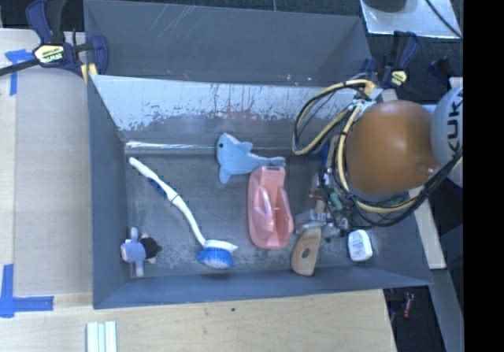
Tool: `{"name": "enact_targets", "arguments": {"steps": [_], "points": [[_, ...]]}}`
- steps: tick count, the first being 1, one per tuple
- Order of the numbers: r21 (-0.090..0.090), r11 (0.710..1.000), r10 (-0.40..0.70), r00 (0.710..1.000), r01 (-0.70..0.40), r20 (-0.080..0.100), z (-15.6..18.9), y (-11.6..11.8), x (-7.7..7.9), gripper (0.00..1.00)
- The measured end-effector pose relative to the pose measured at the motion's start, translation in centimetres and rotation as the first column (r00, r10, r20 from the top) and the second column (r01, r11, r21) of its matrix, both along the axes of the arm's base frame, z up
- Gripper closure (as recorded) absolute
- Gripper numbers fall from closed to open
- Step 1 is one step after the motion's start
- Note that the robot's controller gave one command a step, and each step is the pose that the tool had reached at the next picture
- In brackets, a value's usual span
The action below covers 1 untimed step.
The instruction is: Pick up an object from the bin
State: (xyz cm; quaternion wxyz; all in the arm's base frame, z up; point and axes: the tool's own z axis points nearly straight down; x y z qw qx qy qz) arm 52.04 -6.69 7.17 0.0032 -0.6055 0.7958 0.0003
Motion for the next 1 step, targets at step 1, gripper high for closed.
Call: {"name": "enact_targets", "arguments": {"steps": [1], "points": [[0.003,1.0,0.001,1.0,-0.001,-0.011,3.23,0.14,-0.33,1.0]]}}
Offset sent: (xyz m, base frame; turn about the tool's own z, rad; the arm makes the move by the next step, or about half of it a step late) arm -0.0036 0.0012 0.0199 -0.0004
